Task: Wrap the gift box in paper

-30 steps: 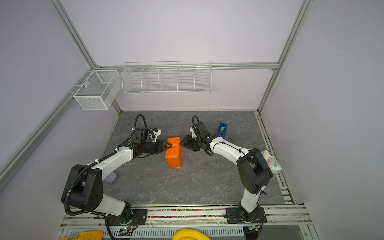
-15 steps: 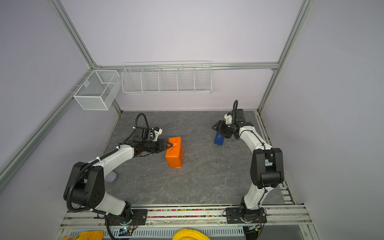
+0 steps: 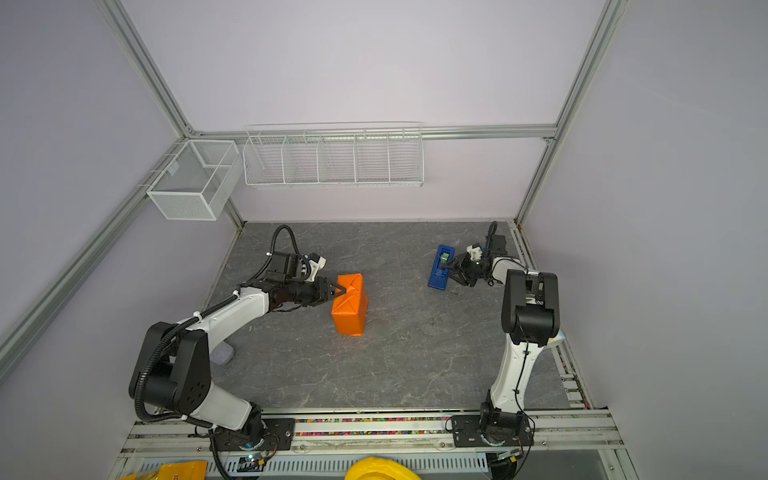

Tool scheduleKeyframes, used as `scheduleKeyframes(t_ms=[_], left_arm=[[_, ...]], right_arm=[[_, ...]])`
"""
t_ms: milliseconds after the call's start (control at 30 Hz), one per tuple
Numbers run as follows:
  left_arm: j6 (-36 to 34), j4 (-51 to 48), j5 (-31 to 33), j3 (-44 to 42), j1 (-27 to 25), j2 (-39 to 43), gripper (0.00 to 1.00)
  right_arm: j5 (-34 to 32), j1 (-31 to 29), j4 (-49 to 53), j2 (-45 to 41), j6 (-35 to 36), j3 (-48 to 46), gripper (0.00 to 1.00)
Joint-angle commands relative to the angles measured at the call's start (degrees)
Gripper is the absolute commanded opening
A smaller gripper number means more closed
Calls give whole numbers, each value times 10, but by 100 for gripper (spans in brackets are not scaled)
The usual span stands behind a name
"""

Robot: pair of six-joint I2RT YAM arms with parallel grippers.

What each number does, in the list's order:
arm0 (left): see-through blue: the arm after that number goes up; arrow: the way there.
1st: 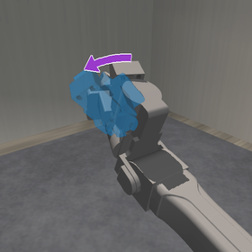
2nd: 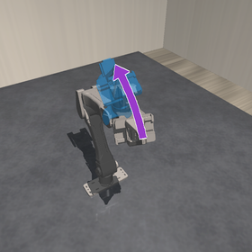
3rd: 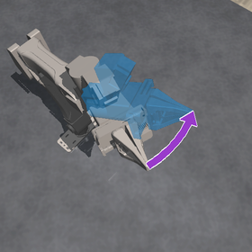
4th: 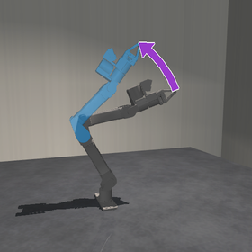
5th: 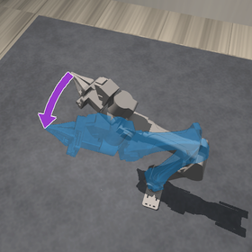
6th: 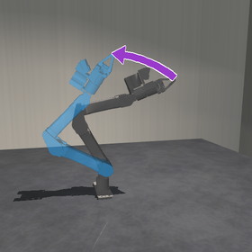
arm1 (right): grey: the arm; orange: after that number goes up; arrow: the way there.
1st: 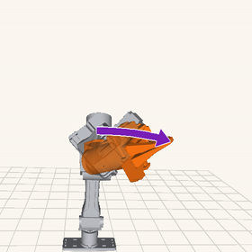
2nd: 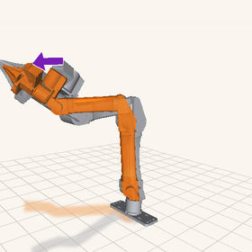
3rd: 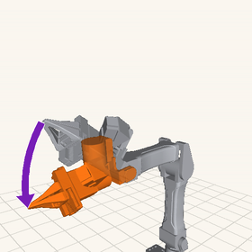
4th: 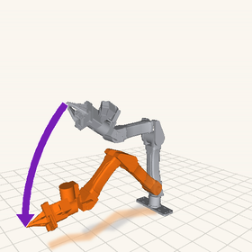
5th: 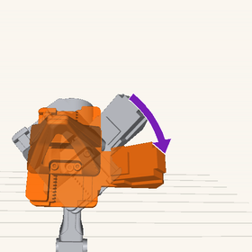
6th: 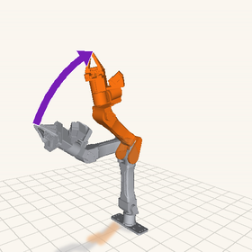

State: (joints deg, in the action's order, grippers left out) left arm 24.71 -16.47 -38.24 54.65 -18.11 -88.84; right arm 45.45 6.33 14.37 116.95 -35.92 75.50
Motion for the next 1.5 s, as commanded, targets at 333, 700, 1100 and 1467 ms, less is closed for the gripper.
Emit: scheduleKeyframes(t_ms=[333,700,1100,1467], left_arm=[[-20,-72,47,-1,-10,-29,48],[-20,-79,50,5,-13,-31,48],[-20,-83,55,7,-15,-29,48],[-21,-86,57,7,-16,-28,48]], right_arm=[[15,-8,-39,-24,-12,-18,44],[26,-8,-29,-37,-10,-20,47],[89,-12,-108,15,-78,-32,36],[95,-11,-145,1,-115,-45,8]])
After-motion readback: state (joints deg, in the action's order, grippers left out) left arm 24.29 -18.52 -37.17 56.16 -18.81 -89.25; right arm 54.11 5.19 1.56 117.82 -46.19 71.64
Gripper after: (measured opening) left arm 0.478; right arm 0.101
